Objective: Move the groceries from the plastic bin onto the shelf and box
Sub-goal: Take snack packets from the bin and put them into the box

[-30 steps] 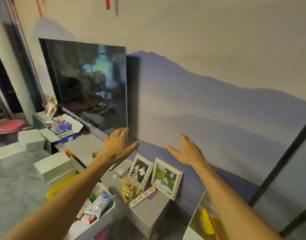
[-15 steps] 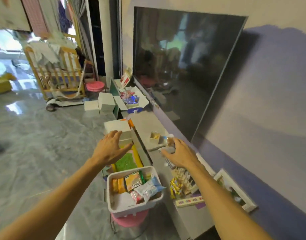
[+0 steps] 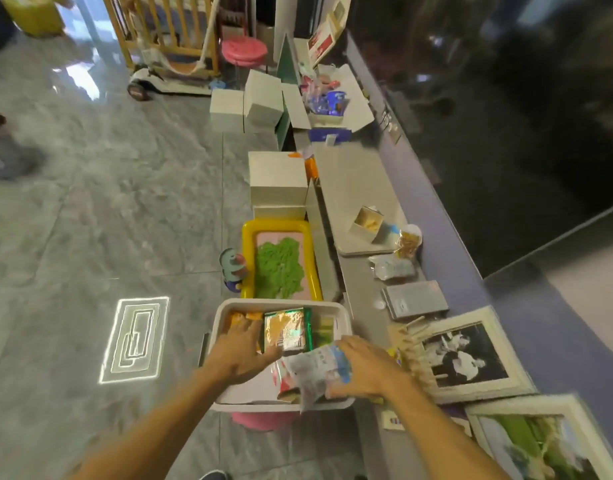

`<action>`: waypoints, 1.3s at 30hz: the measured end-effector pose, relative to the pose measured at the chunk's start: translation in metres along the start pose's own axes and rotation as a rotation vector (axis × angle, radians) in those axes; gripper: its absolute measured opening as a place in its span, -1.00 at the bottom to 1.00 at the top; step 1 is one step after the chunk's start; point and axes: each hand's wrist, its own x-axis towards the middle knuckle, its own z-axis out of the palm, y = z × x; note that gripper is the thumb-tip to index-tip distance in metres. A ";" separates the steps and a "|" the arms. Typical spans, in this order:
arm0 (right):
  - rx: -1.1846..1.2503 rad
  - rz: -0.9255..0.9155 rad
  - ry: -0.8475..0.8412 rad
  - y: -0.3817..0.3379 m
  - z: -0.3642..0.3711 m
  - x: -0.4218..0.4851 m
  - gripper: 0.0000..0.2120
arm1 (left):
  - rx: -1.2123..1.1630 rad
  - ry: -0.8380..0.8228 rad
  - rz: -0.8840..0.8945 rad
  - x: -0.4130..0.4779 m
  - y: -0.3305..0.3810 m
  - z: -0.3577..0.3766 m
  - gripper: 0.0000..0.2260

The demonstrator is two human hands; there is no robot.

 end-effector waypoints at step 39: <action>0.164 -0.212 0.398 0.093 0.026 0.020 0.05 | -0.095 0.377 0.184 0.072 -0.017 0.046 -0.59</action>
